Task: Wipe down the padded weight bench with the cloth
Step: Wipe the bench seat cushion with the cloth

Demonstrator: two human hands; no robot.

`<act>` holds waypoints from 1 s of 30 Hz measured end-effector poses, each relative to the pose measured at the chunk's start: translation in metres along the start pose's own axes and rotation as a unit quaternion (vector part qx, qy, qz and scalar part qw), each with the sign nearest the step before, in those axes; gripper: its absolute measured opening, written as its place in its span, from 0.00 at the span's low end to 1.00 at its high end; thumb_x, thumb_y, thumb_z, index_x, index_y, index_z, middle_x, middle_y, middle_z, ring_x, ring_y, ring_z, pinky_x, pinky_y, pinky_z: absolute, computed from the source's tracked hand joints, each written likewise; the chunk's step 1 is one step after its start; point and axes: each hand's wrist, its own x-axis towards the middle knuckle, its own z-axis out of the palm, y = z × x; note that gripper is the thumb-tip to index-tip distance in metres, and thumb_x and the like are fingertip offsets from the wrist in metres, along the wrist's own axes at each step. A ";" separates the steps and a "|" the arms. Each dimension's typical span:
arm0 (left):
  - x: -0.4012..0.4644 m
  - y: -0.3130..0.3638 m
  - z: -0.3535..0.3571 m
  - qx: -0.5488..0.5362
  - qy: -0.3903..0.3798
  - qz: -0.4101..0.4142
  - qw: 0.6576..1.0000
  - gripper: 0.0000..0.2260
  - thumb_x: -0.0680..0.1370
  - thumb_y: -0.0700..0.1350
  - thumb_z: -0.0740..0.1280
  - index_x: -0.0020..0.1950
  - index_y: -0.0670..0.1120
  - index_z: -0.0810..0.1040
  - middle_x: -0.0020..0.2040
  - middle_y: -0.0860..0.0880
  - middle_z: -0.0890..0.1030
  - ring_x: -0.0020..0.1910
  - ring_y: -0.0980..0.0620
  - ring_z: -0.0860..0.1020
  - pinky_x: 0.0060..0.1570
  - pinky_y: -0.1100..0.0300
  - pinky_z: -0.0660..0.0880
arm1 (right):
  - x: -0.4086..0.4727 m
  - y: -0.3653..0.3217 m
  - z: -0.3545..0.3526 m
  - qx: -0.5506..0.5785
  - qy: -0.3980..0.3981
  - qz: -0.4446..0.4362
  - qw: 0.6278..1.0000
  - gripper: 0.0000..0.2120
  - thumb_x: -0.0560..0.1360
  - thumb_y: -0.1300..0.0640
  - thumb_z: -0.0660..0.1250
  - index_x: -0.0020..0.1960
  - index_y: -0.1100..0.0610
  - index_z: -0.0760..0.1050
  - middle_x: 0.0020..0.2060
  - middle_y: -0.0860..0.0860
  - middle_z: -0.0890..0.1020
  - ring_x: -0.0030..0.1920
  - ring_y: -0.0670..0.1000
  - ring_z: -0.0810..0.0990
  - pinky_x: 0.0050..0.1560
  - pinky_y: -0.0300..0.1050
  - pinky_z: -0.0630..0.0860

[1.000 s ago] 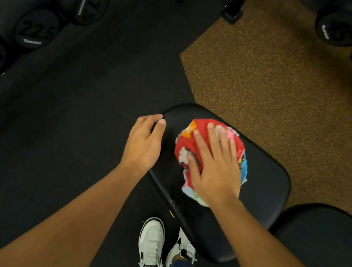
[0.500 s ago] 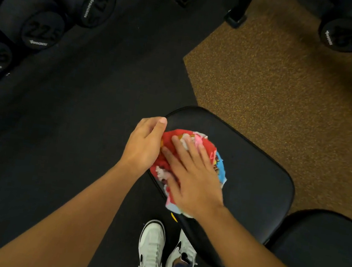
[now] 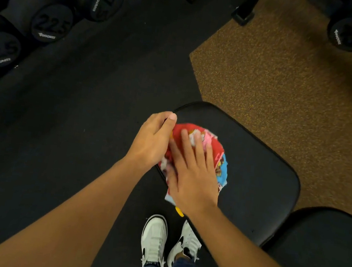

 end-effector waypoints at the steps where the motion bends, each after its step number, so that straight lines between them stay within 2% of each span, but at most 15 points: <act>1: -0.001 -0.001 0.000 0.014 0.000 0.004 1.000 0.15 0.82 0.55 0.54 0.65 0.54 0.73 0.61 0.57 0.71 0.60 0.60 0.69 0.61 0.62 0.63 | -0.013 -0.001 0.001 0.008 -0.006 -0.014 1.000 0.26 0.82 0.44 0.49 0.77 0.51 0.57 0.77 0.53 0.56 0.78 0.56 0.46 0.75 0.61 0.49; 5: -0.003 -0.009 -0.001 0.063 0.017 0.029 0.997 0.17 0.82 0.55 0.53 0.66 0.52 0.72 0.65 0.56 0.71 0.65 0.58 0.67 0.64 0.59 0.62 | -0.039 0.020 0.000 -0.027 -0.024 -0.115 0.993 0.26 0.82 0.43 0.50 0.77 0.51 0.59 0.77 0.52 0.57 0.78 0.56 0.49 0.75 0.59 0.50; 7: -0.006 -0.014 -0.001 0.080 0.042 0.040 0.995 0.17 0.82 0.55 0.53 0.65 0.52 0.74 0.64 0.55 0.71 0.66 0.56 0.67 0.67 0.56 0.62 | -0.027 0.034 -0.002 -0.023 -0.015 -0.129 0.991 0.25 0.81 0.43 0.52 0.76 0.51 0.60 0.77 0.52 0.57 0.78 0.55 0.50 0.76 0.58 0.49; 11: -0.014 -0.024 0.001 0.074 0.052 0.033 0.995 0.17 0.81 0.56 0.53 0.65 0.53 0.74 0.65 0.56 0.70 0.63 0.59 0.63 0.62 0.61 0.58 | 0.021 0.036 -0.007 -0.010 0.016 -0.033 0.999 0.26 0.81 0.44 0.49 0.77 0.51 0.59 0.77 0.54 0.58 0.77 0.57 0.51 0.75 0.59 0.49; 15: -0.016 -0.022 0.000 0.055 0.048 0.030 0.997 0.17 0.82 0.55 0.53 0.64 0.53 0.74 0.65 0.56 0.70 0.62 0.59 0.62 0.58 0.63 0.57 | 0.042 0.016 -0.007 -0.021 0.021 0.045 0.999 0.28 0.81 0.43 0.47 0.78 0.51 0.54 0.78 0.54 0.53 0.78 0.57 0.47 0.76 0.58 0.45; 18: -0.018 -0.018 -0.001 0.051 0.042 0.020 0.998 0.16 0.82 0.54 0.52 0.63 0.53 0.75 0.65 0.56 0.69 0.63 0.58 0.63 0.59 0.62 0.58 | 0.025 0.003 -0.002 -0.024 0.015 0.024 0.999 0.28 0.81 0.43 0.49 0.78 0.51 0.54 0.78 0.54 0.53 0.78 0.58 0.45 0.76 0.59 0.46; 22: -0.022 -0.018 -0.002 0.084 0.022 0.014 0.996 0.18 0.81 0.56 0.53 0.66 0.53 0.73 0.71 0.55 0.66 0.70 0.54 0.62 0.68 0.54 0.60 | -0.019 -0.001 0.004 -0.024 -0.011 -0.059 0.998 0.26 0.82 0.43 0.50 0.77 0.50 0.58 0.78 0.52 0.56 0.78 0.56 0.46 0.75 0.60 0.49; 25: -0.024 -0.022 0.000 0.108 0.015 0.019 0.994 0.18 0.81 0.55 0.54 0.68 0.52 0.72 0.73 0.55 0.65 0.72 0.54 0.60 0.68 0.56 0.57 | -0.040 0.023 0.001 -0.026 -0.013 -0.109 0.994 0.25 0.82 0.43 0.49 0.76 0.49 0.59 0.77 0.51 0.57 0.78 0.54 0.49 0.75 0.59 0.50; 28: -0.025 -0.026 0.000 0.119 0.021 0.031 0.992 0.18 0.81 0.54 0.56 0.69 0.51 0.71 0.73 0.55 0.64 0.72 0.55 0.59 0.68 0.58 0.56 | -0.029 0.056 -0.004 -0.012 0.016 -0.068 0.997 0.25 0.81 0.44 0.49 0.76 0.51 0.61 0.77 0.53 0.59 0.77 0.56 0.53 0.75 0.60 0.52; 30: -0.028 -0.028 0.001 0.161 0.028 0.070 0.984 0.18 0.81 0.54 0.57 0.69 0.50 0.71 0.73 0.54 0.64 0.72 0.55 0.58 0.71 0.54 0.57 | -0.010 0.067 -0.007 -0.012 0.035 -0.001 0.999 0.26 0.81 0.44 0.49 0.76 0.51 0.60 0.77 0.54 0.59 0.77 0.57 0.53 0.75 0.59 0.51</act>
